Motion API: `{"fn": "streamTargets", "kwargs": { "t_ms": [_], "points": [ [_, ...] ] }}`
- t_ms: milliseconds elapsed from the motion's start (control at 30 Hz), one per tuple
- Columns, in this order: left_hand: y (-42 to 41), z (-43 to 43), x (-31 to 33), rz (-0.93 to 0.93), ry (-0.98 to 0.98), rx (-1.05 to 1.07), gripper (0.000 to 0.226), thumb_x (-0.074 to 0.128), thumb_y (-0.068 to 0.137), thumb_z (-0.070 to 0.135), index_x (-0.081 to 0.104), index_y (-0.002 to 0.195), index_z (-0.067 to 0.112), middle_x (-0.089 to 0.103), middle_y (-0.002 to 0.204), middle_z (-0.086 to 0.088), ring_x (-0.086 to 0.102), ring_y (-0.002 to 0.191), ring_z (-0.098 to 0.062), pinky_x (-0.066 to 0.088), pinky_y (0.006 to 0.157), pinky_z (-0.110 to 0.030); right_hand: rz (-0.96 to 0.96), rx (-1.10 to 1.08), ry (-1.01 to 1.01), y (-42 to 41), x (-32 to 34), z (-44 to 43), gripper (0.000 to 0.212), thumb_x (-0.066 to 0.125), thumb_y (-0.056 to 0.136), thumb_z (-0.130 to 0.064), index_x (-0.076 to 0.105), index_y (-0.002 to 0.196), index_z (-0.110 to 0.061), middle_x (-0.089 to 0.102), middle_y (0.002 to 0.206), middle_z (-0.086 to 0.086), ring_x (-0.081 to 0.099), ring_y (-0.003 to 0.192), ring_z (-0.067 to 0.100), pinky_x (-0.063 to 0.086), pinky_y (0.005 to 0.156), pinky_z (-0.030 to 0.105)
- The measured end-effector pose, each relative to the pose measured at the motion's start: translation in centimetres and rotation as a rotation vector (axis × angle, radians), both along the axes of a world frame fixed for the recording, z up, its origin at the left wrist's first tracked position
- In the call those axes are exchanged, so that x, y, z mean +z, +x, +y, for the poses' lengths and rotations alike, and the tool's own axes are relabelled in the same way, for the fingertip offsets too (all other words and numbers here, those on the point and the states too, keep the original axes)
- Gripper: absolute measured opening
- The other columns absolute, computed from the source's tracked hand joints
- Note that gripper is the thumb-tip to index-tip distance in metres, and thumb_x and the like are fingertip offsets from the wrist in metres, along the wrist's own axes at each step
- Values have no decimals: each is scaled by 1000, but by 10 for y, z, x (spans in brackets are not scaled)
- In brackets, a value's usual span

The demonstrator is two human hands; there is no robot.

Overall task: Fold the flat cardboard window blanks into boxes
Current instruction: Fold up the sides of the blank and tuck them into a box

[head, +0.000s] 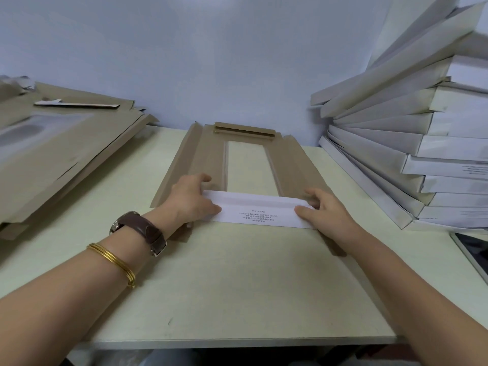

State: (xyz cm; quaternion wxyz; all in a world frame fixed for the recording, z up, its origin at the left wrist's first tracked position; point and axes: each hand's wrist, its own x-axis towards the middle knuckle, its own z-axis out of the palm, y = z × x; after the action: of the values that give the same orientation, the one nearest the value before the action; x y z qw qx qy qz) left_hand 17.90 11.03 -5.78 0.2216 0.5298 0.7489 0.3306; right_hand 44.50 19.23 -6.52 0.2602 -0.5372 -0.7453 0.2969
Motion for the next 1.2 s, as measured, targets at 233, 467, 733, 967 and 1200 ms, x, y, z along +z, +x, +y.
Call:
{"fn": "streamTargets", "kwargs": {
  "t_ms": [233, 467, 733, 967, 1200],
  "points": [
    [-5, -7, 3, -250, 143, 26, 98, 85, 61, -1, 36, 144, 15, 48, 128, -12, 54, 111, -26, 51, 87, -38, 228, -120, -10, 2, 5, 0, 76, 74, 80, -5, 36, 146, -7, 49, 141, 9, 56, 119, 19, 45, 97, 31],
    [-5, -23, 8, -265, 177, -84, 89, 90, 44, 11, 55, 124, 21, 58, 104, -3, 60, 93, -24, 54, 71, -37, 313, -61, 6, 11, 8, -8, 81, 75, 75, 4, 37, 145, -9, 60, 121, 7, 64, 98, 15, 51, 76, 20],
    [-1, -40, 10, 115, 58, -329, 32, 87, 64, 27, 65, 85, 37, 67, 88, 10, 63, 74, -6, 51, 63, -17, 63, 88, 139, 30, 8, -30, 60, 84, 66, 0, 63, 117, -23, 62, 80, 3, 64, 77, 18, 48, 68, 17],
    [29, -45, 2, 655, 13, -467, 57, 62, 81, 48, 48, 134, 28, 50, 120, 7, 43, 112, -15, 40, 98, -26, -399, 266, 414, 16, 4, -57, 39, 71, 70, -10, 68, 108, -21, 58, 87, -5, 54, 85, 15, 43, 71, 27],
    [59, -41, -9, 633, -168, -632, 86, 38, 92, 59, -7, 154, 19, -8, 162, 6, -13, 146, -7, -2, 121, -29, -607, 479, 430, -27, -5, -80, 82, 30, 83, -52, 21, 153, -12, 19, 160, 3, 11, 148, 13, 7, 119, 26]
  ]
}}
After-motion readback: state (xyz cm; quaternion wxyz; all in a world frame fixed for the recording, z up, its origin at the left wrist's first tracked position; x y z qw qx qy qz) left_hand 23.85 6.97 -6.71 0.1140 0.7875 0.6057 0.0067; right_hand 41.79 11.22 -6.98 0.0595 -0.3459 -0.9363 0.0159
